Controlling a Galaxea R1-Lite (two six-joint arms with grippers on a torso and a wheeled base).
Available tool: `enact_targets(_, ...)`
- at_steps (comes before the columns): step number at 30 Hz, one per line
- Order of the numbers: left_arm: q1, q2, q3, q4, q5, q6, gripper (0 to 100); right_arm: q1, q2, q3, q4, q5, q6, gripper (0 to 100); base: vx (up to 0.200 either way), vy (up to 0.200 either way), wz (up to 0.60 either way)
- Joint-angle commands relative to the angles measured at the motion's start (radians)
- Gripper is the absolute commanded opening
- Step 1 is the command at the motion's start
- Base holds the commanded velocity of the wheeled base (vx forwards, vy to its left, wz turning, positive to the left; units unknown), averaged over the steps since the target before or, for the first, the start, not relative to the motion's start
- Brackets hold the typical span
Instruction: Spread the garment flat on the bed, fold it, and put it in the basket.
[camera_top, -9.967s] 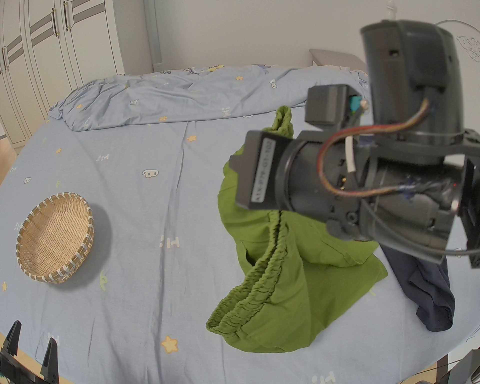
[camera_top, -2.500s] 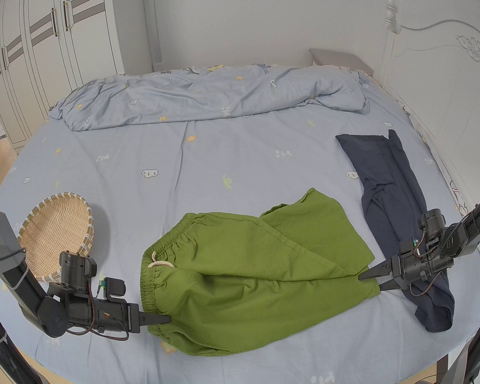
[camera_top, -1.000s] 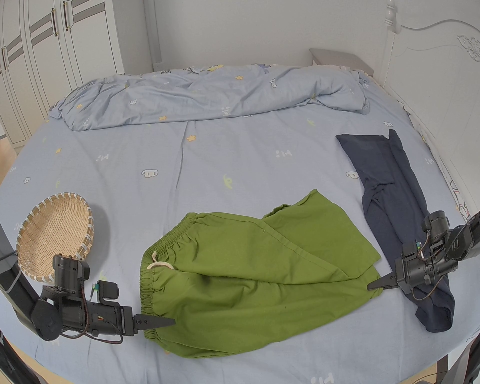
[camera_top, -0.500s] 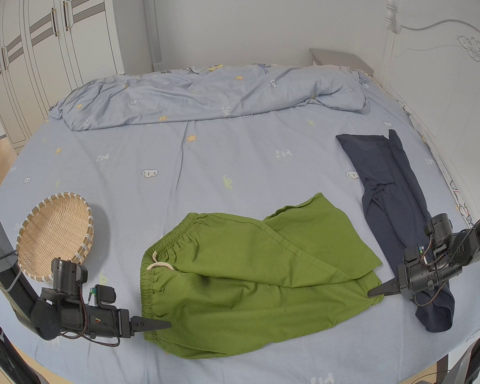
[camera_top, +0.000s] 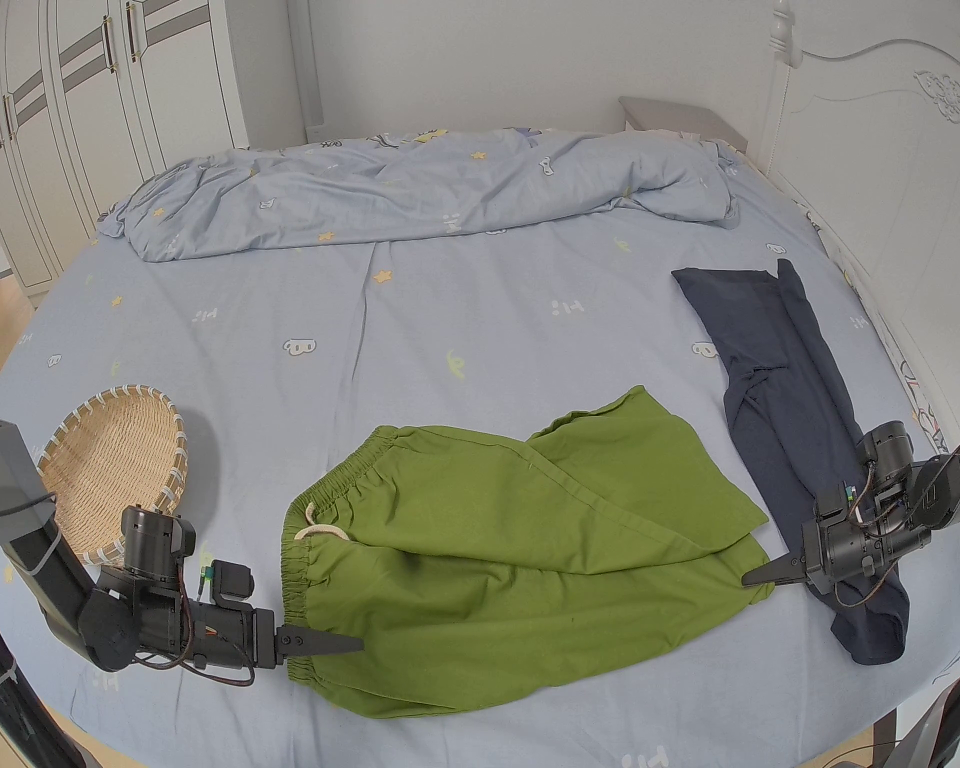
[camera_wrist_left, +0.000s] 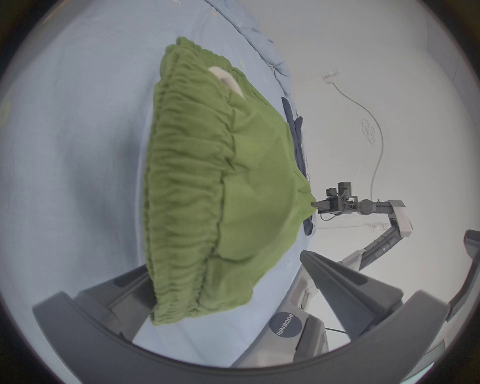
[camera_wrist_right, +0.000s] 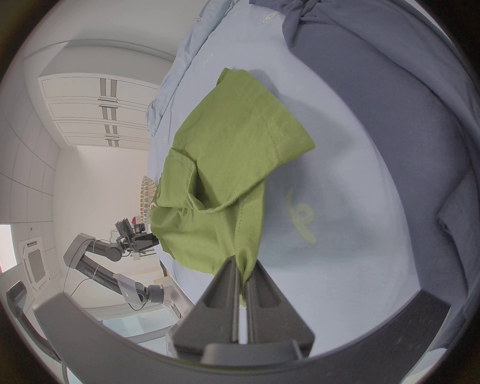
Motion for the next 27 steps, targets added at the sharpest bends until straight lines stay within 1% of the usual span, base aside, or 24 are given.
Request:
enact_targets(1,0.010,-0.066,0.045,0.000,-0.030,-0.004,100,-0.012,-0.002,-0.004,-0.001,0.000,0.000,0,0.000,0.000,0.00)
enact_targets(12,0.055,-0.141,0.133,0.000,-0.046,-0.004,100,-0.018,-0.003,-0.006,-0.002,0.000,0.000,0,0.000,0.000,0.00)
enact_targets(16,0.053,-0.144,0.134,0.000,-0.063,-0.004,100,-0.018,-0.003,-0.006,-0.004,0.000,0.000,0,0.000,0.000,0.00)
enact_targets(22,0.055,-0.128,0.130,0.000,-0.065,-0.004,100,-0.024,-0.003,-0.006,-0.004,0.000,0.000,0,0.000,0.000,0.00)
enact_targets(23,0.055,-0.128,0.130,0.000,-0.065,-0.004,0,-0.024,-0.003,-0.006,-0.004,0.000,0.000,0,0.000,0.000,0.00)
enact_targets(27,0.066,-0.121,0.127,0.000,-0.063,-0.002,0,-0.024,-0.002,-0.006,-0.005,0.000,0.000,0,0.000,0.000,0.00)
